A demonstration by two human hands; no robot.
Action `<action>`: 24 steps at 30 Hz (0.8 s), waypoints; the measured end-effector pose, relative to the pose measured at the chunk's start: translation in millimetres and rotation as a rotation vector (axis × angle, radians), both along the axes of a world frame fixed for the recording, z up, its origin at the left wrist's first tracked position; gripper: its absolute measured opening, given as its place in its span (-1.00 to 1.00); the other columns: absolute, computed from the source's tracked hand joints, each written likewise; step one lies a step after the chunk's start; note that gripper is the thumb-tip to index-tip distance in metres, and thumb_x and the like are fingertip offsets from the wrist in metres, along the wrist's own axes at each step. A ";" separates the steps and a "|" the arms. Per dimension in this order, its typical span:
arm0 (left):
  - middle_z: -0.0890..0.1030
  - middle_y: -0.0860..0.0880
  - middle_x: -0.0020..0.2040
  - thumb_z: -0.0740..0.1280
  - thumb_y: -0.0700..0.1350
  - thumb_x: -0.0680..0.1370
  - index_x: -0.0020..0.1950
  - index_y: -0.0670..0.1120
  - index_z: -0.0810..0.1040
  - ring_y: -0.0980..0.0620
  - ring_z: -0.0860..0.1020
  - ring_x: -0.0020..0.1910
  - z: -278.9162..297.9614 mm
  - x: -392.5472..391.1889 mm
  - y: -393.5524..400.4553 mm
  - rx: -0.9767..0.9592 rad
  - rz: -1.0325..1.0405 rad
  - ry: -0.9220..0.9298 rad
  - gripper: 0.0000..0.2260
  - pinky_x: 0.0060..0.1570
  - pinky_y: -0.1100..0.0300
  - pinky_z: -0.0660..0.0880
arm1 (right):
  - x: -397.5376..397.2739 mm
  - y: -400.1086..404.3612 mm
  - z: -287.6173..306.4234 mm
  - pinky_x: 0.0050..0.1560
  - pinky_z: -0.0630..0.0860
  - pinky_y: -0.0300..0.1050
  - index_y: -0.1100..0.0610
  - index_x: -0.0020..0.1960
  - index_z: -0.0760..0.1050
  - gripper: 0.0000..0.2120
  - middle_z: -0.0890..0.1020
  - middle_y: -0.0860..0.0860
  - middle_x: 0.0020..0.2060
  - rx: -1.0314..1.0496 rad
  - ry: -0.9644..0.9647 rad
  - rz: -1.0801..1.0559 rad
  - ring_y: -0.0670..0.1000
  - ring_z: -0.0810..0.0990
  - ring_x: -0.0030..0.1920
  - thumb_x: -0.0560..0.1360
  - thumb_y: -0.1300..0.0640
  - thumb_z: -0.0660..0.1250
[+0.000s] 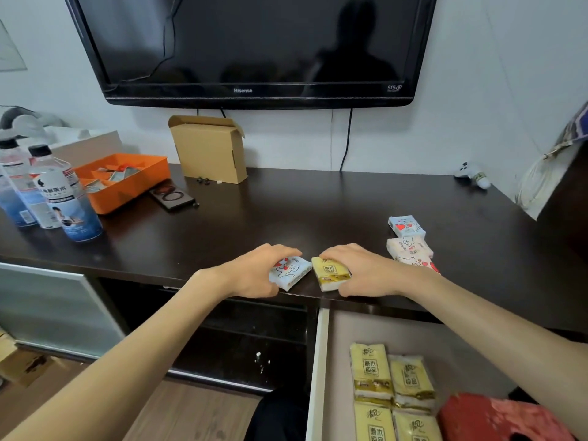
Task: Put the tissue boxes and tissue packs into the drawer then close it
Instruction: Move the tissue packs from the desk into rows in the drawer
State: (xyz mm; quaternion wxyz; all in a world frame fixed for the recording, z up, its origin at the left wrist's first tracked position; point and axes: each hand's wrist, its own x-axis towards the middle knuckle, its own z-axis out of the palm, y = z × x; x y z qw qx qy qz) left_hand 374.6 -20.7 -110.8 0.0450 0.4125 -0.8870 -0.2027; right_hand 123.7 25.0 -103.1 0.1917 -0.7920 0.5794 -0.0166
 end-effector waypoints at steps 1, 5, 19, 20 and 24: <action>0.39 0.08 0.44 0.44 -0.19 0.45 0.52 0.10 0.30 0.07 0.32 0.37 0.8 -1.3 0.2 -0.024 0.002 -0.019 -0.32 0.27 0.15 0.39 | -1.2 0.7 -0.8 0.36 0.38 0.00 0.01 0.58 0.26 -0.28 0.38 -0.04 0.45 -0.025 -0.009 -0.011 0.00 0.24 0.49 0.49 0.14 0.46; 0.42 0.11 0.35 0.48 0.05 0.46 0.48 0.13 0.34 0.10 0.38 0.29 -0.5 -6.1 0.3 -0.125 -0.010 -0.092 -0.38 0.17 0.06 0.49 | -8.8 5.5 0.3 0.24 0.47 -0.03 0.00 0.48 0.35 -0.32 0.45 -0.08 0.31 -0.084 -0.034 -0.043 -0.05 0.37 0.31 0.43 0.09 0.54; 0.44 0.15 0.11 0.51 0.31 0.28 0.32 0.08 0.42 0.14 0.44 0.09 -16.3 -43.9 51.9 -0.169 0.022 0.051 -0.31 0.03 0.11 0.53 | -55.9 116.9 -15.9 0.25 0.52 -0.04 -0.10 0.36 0.43 -0.37 0.53 -0.24 0.20 -0.154 -0.267 -0.103 -0.18 0.51 0.23 0.37 -0.06 0.61; 0.46 0.17 0.09 0.50 0.32 0.28 0.30 0.10 0.42 0.15 0.45 0.07 -15.4 -45.9 63.9 -0.168 -0.003 0.069 -0.32 0.02 0.12 0.53 | -61.0 125.7 -17.9 0.24 0.53 -0.05 -0.14 0.33 0.44 -0.38 0.53 -0.27 0.19 -0.146 -0.248 -0.110 -0.20 0.51 0.23 0.35 -0.10 0.61; 0.52 0.25 0.05 0.42 0.41 0.23 0.17 0.26 0.34 0.24 0.53 0.04 -21.4 -50.9 122.3 -0.092 -0.067 0.092 -0.41 -0.11 0.20 0.56 | -77.4 160.8 -28.5 0.18 0.53 0.00 -0.22 0.18 0.49 -0.52 0.53 -0.29 0.14 -0.128 -0.144 -0.111 -0.17 0.54 0.17 0.34 -0.24 0.56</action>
